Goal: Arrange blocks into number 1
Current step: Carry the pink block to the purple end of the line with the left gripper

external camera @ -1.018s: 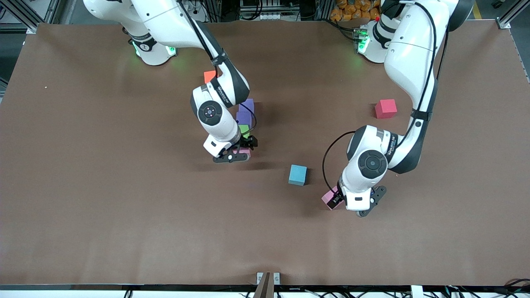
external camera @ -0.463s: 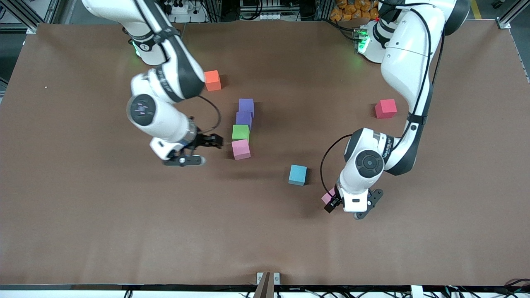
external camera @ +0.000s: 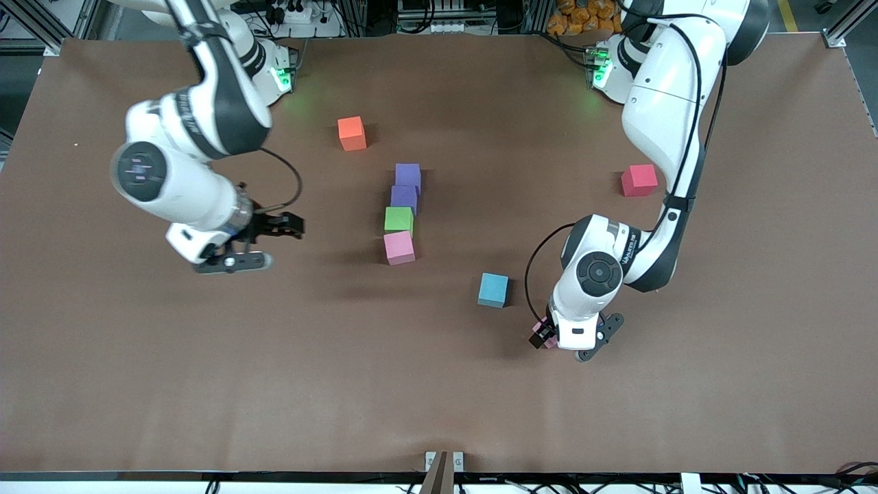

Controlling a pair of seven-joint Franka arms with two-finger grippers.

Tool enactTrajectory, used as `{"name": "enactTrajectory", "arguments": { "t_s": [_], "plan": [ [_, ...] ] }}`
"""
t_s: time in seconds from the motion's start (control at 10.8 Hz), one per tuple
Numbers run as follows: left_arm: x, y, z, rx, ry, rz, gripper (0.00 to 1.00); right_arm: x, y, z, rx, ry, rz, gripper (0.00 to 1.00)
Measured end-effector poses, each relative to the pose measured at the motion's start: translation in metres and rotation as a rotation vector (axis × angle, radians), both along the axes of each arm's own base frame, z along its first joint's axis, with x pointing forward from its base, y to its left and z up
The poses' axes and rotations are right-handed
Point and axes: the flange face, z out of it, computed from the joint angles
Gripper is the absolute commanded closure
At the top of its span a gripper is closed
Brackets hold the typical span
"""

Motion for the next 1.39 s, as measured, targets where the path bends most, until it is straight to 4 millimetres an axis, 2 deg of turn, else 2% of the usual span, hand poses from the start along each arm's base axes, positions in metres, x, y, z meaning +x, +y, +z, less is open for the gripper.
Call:
{"name": "enactTrajectory", "arguments": {
  "t_s": [0.09, 0.19, 0.37, 0.65, 0.74, 0.83, 0.93, 1.11, 1.3, 1.39],
  "plan": [
    [0.000, 0.000, 0.000, 0.001, 0.000, -0.012, 0.69, 0.002, -0.014, 0.008, 0.007, -0.010, -0.013, 0.00],
    [0.000, 0.000, -0.001, 0.003, 0.000, -0.028, 1.00, 0.003, -0.025, 0.017, 0.012, -0.023, -0.028, 0.00],
    [-0.001, 0.000, -0.003, 0.005, 0.003, -0.040, 1.00, 0.005, -0.045, 0.034, 0.022, -0.049, -0.060, 0.00],
    [0.000, -0.002, -0.002, 0.005, 0.000, -0.052, 1.00, 0.006, -0.107, 0.065, 0.013, -0.066, -0.131, 0.00],
    [-0.001, -0.006, 0.001, 0.006, 0.001, -0.062, 1.00, 0.008, -0.122, 0.079, -0.021, -0.079, -0.122, 0.00],
    [-0.003, -0.012, 0.007, 0.015, 0.012, -0.073, 1.00, 0.010, -0.127, 0.092, -0.056, -0.102, -0.104, 0.00],
    [-0.006, -0.017, 0.020, 0.032, 0.025, -0.090, 1.00, 0.012, -0.126, 0.102, -0.075, -0.121, -0.091, 0.00],
    [-0.022, -0.040, 0.070, 0.054, 0.062, -0.129, 1.00, 0.013, -0.130, 0.115, -0.079, -0.141, -0.091, 0.00],
    [-0.065, -0.082, 0.130, 0.050, 0.101, -0.195, 1.00, 0.010, -0.140, 0.128, -0.080, -0.149, -0.104, 0.00],
    [-0.096, -0.110, 0.145, 0.037, 0.117, -0.212, 1.00, 0.008, -0.142, 0.136, -0.081, -0.146, -0.107, 0.00]
  ]
}}
